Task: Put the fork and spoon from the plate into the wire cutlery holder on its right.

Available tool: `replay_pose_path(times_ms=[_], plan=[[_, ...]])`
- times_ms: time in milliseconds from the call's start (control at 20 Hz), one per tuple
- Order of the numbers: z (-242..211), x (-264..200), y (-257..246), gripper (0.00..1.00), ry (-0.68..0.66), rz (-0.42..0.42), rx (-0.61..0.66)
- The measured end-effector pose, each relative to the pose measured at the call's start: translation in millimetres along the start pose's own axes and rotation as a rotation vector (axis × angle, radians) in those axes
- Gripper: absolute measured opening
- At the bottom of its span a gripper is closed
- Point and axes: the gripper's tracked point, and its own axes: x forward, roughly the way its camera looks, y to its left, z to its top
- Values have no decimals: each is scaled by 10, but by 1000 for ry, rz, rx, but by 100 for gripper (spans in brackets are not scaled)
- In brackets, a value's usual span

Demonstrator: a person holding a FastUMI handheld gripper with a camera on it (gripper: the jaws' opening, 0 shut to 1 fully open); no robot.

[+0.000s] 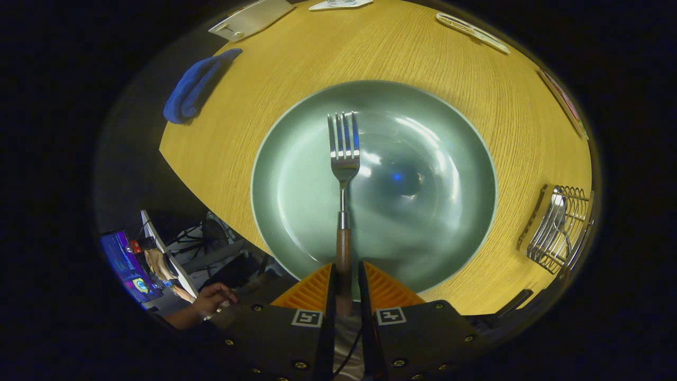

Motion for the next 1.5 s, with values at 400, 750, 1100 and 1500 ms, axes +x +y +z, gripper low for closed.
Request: replay_pose_path(times_ms=[400,750,1100,1500], plan=[[-73,-156,-123,11,3,-29,-108],[41,-542,-232,11,-84,6,-170],[-151,-1001,-486,2,-83,13,-167],[-698,-1843,-1229,2,23,-58,-180]])
